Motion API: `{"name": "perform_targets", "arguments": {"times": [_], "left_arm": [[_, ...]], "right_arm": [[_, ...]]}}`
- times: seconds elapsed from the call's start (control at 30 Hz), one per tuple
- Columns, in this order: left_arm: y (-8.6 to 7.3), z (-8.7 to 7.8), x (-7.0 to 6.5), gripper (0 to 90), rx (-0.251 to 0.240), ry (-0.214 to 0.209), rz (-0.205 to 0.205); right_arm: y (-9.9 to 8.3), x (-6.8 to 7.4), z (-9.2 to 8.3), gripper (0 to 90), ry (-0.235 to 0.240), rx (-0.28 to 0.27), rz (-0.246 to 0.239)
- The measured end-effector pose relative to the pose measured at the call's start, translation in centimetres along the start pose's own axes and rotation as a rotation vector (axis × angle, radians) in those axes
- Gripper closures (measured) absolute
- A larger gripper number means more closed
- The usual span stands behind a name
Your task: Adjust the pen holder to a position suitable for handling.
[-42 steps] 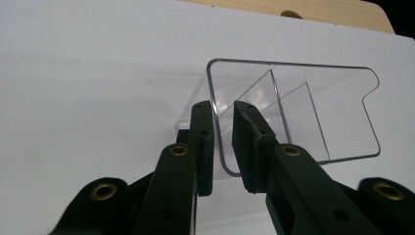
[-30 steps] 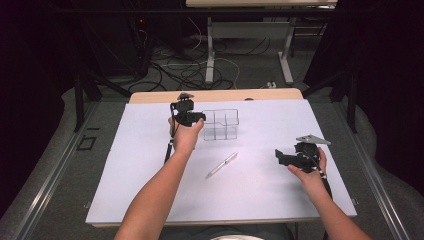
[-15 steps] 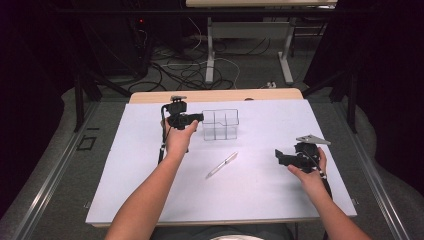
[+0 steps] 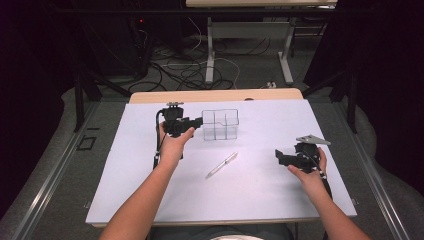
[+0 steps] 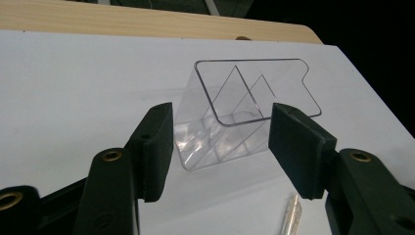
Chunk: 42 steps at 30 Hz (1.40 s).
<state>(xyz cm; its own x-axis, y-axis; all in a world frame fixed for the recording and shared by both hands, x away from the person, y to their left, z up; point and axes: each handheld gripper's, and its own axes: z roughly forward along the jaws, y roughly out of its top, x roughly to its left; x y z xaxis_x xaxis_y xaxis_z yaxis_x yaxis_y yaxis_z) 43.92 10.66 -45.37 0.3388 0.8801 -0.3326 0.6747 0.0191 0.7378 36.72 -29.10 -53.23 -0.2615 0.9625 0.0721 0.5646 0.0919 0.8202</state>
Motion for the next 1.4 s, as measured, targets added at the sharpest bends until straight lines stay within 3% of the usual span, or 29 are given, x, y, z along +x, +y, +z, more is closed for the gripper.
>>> {"name": "perform_targets", "arguments": {"times": [0.33,0.43,0.53,0.83,0.97,1.13,1.3,1.4], "left_arm": [[-1.7,-1.4,-0.1,36.0,-0.029,-0.02,0.15],[-2.3,-1.9,-0.1,35.4,-0.031,-0.016,0.167],[-3.1,-2.2,0.3,34.6,-0.042,-0.046,0.173],[-4.6,-2.7,1.5,24.8,-0.04,-0.066,0.211],[-5.0,-2.9,1.8,16.4,-0.038,-0.076,0.22],[-5.5,-3.0,1.8,15.4,-0.035,-0.066,0.278],[-5.8,-3.1,1.7,5.8,-0.052,-0.102,0.283],[-6.1,-3.1,1.5,5.2,-0.049,-0.096,0.287]], "right_arm": [[0.0,0.1,0.0,6.9,-0.002,0.003,0.004],[-0.1,0.1,0.0,6.9,-0.002,0.004,0.005],[-0.1,0.1,0.0,6.9,-0.002,0.005,0.004],[-0.1,0.2,0.2,7.3,-0.002,0.012,0.003],[-0.1,0.3,0.1,7.3,0.002,0.012,0.001],[-0.1,0.2,0.1,7.6,0.007,0.013,-0.002],[0.0,0.3,0.0,7.6,0.008,0.007,-0.01],[0.1,0.3,0.0,7.6,0.009,0.006,-0.014]]}}
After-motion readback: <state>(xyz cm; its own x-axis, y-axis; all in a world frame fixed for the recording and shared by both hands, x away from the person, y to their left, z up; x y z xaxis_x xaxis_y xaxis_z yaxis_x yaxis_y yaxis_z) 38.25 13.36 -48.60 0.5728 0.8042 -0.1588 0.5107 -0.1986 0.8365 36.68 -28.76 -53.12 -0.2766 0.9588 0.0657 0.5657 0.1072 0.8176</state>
